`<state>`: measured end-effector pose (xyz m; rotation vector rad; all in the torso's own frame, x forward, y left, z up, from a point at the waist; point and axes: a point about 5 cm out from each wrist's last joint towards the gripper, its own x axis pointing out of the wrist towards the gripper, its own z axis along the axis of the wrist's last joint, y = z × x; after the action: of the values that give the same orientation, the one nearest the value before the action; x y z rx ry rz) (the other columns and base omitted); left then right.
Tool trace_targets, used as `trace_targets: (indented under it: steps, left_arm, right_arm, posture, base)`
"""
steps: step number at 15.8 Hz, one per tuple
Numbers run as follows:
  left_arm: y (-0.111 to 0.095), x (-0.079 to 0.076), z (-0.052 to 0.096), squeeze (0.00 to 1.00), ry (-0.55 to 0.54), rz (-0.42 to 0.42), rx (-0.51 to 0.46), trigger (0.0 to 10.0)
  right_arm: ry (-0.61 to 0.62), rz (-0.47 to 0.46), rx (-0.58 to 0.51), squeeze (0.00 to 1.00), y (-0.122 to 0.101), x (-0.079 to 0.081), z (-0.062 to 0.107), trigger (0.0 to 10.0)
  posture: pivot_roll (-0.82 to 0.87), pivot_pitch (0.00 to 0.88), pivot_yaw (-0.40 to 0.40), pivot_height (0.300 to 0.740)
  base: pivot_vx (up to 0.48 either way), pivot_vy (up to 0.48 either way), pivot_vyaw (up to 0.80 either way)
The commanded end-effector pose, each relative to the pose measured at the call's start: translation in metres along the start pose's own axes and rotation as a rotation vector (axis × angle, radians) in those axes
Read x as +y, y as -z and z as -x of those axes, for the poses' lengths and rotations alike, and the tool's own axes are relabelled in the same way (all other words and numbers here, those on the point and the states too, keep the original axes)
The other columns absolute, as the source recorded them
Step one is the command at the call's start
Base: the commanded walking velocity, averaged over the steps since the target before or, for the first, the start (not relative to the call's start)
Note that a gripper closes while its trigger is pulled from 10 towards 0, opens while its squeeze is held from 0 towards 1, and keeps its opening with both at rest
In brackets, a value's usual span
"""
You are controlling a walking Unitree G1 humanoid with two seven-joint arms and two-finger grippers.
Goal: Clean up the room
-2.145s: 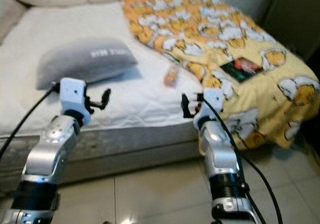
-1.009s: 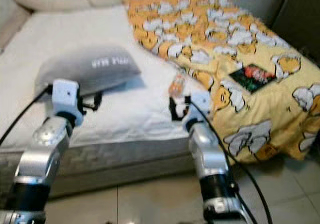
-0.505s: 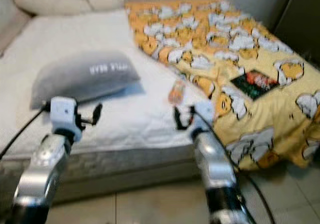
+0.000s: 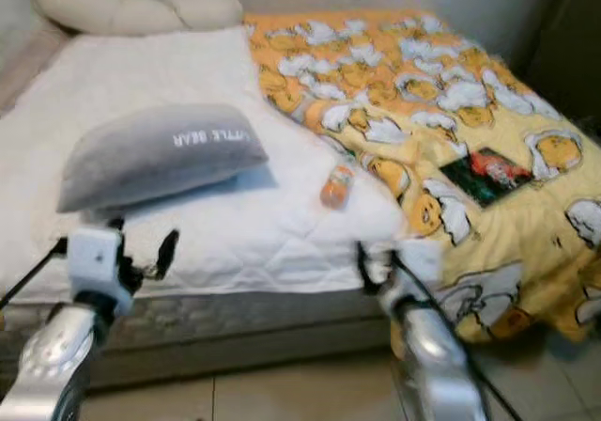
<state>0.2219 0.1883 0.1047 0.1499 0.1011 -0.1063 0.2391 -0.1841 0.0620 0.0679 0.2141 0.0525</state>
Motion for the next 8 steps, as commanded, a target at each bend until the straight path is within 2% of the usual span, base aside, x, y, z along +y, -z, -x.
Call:
trace_targets:
  steps: [1, 2, 3, 6, 8]
  left_arm:
    - [-0.006, 0.007, 0.004, 0.00, -0.020, -0.015, -0.012, 10.0]
    - [-0.004, 0.015, 0.016, 0.00, -0.066, -0.006, -0.002, 10.0]
    - [-0.002, 0.015, 0.023, 0.00, -0.080, 0.001, 0.013, 10.0]
    - [-0.001, 0.014, 0.033, 0.00, -0.089, 0.009, 0.032, 10.0]
    - [-0.005, 0.012, 0.029, 0.00, -0.066, -0.004, 0.029, 10.0]
  right_arm:
    - [-0.046, -0.032, -0.050, 0.00, -0.011, 0.011, 0.001, 10.0]
    - [-0.050, -0.037, -0.040, 0.00, -0.005, 0.010, 0.017, 10.0]
    - [-0.031, -0.042, -0.029, 0.00, -0.003, 0.006, 0.025, 10.0]
    - [0.007, -0.050, -0.027, 0.00, -0.008, -0.001, 0.031, 10.0]
    - [0.012, -0.044, -0.024, 0.00, -0.012, -0.004, 0.027, 10.0]
  posture:
    - [0.00, 0.000, -0.034, 0.740]
    - [-0.01, 0.000, -0.030, 0.740]
    - [-0.02, 0.000, -0.025, 0.740]
    - [-0.03, 0.000, -0.005, 0.740]
    - [-0.05, 0.000, 0.009, 0.740]
  base:
    - [0.266, 0.000, 0.00]
    - [0.266, 0.000, 0.00]
    - [0.262, 0.000, 0.00]
    - [0.264, 0.000, 0.00]
    - [0.264, 0.000, 0.00]
